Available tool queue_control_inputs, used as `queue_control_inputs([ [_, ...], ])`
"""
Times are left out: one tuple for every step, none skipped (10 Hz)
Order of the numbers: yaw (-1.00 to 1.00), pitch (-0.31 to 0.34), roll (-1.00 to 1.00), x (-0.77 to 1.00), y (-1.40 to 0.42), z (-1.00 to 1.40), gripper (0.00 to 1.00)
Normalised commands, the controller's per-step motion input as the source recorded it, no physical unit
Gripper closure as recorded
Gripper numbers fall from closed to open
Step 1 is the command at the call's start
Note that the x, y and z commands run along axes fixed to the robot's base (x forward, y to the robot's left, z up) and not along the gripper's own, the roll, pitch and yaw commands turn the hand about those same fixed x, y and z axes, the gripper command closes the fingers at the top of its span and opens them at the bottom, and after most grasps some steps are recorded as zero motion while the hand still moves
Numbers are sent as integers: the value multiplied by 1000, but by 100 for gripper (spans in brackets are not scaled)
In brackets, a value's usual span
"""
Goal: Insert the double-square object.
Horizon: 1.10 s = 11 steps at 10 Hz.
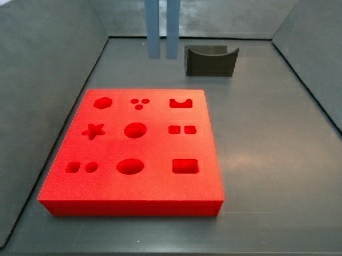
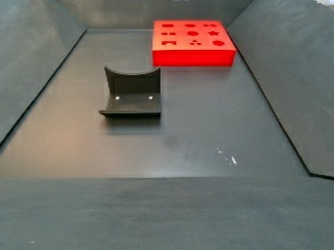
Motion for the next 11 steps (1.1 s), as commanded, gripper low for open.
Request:
queue_control_inputs([
  [0,0,-10,0,0,-57,100],
  [0,-59,-44,0,-160,-343,100],
  [0,-41,-49,169,-480,-634,100],
  [0,-33,-50,274,-623,-694,100],
  [0,-50,-51,297,-651,-691,100],
  [0,-74,-30,326,-580,-700,100],
  [31,-80,0,309,-171,-669,100],
  [120,-101,0,366,0,-677,100],
  [106,-83,0,211,0,-434,100],
  [0,0,0,0,0,-31,100],
  [0,-27,84,0,206,-240,100],
])
